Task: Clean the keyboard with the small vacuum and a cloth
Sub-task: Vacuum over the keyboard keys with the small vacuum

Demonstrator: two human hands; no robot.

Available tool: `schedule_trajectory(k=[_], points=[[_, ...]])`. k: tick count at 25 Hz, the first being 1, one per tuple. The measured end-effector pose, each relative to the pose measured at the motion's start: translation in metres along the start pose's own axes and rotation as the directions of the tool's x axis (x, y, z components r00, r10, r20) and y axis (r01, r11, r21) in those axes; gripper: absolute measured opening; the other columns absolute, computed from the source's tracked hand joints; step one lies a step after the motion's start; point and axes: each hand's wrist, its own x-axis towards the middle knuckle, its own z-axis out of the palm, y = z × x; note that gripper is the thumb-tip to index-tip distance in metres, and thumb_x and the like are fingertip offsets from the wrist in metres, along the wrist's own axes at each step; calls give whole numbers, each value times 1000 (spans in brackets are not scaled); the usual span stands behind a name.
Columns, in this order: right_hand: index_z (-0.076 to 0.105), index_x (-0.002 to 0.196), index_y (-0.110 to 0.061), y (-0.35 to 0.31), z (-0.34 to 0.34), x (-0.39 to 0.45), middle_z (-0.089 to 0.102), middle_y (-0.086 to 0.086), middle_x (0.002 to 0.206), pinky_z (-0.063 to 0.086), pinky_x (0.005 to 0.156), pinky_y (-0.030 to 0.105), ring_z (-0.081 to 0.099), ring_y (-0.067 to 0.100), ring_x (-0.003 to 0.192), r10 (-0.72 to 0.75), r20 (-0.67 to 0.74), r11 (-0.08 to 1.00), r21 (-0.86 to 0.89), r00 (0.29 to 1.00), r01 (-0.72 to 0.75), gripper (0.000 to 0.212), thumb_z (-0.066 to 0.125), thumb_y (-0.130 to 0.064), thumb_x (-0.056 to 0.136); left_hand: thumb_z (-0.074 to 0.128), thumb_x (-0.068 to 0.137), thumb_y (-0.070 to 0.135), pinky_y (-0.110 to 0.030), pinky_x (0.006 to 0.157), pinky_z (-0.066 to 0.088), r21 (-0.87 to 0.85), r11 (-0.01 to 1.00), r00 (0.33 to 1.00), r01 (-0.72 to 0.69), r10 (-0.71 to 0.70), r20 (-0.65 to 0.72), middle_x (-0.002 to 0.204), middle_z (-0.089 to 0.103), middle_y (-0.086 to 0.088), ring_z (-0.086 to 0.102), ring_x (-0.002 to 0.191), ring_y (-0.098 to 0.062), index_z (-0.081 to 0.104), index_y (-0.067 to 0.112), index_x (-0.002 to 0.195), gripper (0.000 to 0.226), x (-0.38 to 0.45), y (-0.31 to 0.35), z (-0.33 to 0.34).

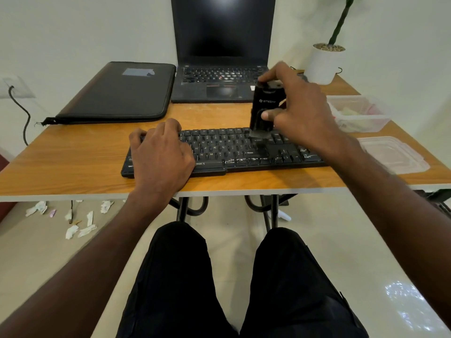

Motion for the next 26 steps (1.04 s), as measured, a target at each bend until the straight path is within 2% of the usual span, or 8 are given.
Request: schedule_trajectory(k=[4, 7, 9, 13, 16, 18, 21, 26], points=[[48, 136, -37, 0, 1, 3, 61, -2, 136, 59, 78, 27, 64, 19, 113, -77, 126, 991, 120, 989, 62, 65, 81, -14, 86, 52, 98, 24, -50, 109, 31, -8, 1000, 1000, -10, 10, -6, 101, 69, -4, 63, 89, -22, 59, 14, 118, 23, -1, 1, 0], [48, 139, -43, 9, -7, 6, 59, 4, 141, 55, 80, 33, 62, 27, 119, -14, 304, 984, -165, 953, 67, 68, 78, -11, 88, 52, 98, 24, -50, 108, 31, -10, 1000, 1000, -10, 10, -1, 102, 69, -4, 63, 90, -22, 59, 14, 118, 24, -1, 1, 0], [49, 139, -42, 12, -19, 9, 62, 7, 137, 54, 79, 38, 61, 32, 119, 43, 212, 931, -364, 976, 39, 67, 78, -12, 87, 52, 98, 24, -49, 108, 31, -6, 1000, 1000, -13, 13, -5, 102, 69, -4, 63, 90, -22, 60, 14, 118, 24, -2, 2, -1], [50, 136, -39, -6, -6, 4, 61, 2, 137, 52, 68, 16, 63, 20, 113, -40, 118, 998, 60, 992, 33, 64, 79, -11, 87, 52, 98, 24, -50, 109, 30, -4, 1000, 1000, -11, 11, -3, 102, 69, -5, 64, 92, -23, 59, 14, 118, 24, -1, 1, 0], [47, 140, -43, -22, 21, -6, 59, 0, 140, 60, 77, 26, 63, 22, 118, -159, 259, 981, 150, 953, 123, 65, 73, -9, 91, 49, 98, 25, -50, 109, 29, 5, 1000, 1000, -19, 19, -5, 98, 68, -4, 63, 89, -23, 59, 15, 116, 23, -1, 1, 0], [42, 143, -48, -24, 16, -4, 58, 2, 142, 57, 83, 33, 60, 26, 125, -113, 319, 986, -85, 941, 147, 68, 70, -11, 94, 48, 97, 25, -49, 108, 28, 18, 1000, 1000, -23, 24, -12, 96, 67, -2, 62, 87, -22, 58, 16, 115, 22, 0, 0, 2], [41, 146, -43, -20, -2, -4, 61, 7, 138, 50, 80, 39, 59, 32, 124, -30, 211, 889, -442, 977, 123, 67, 72, -16, 92, 47, 99, 26, -49, 108, 28, 7, 1000, 1000, -20, 20, -15, 95, 66, -1, 62, 87, -21, 59, 16, 117, 24, -2, 0, 1], [40, 147, -44, -27, 11, -6, 59, 4, 138, 58, 93, 43, 58, 25, 124, -111, 146, 991, -57, 983, 121, 72, 71, -10, 92, 51, 105, 36, -40, 105, 33, -287, 958, 995, 9, -36, -90, 117, 65, 2, 60, 103, -12, 51, 17, 136, 36, 3, -14, -15]])
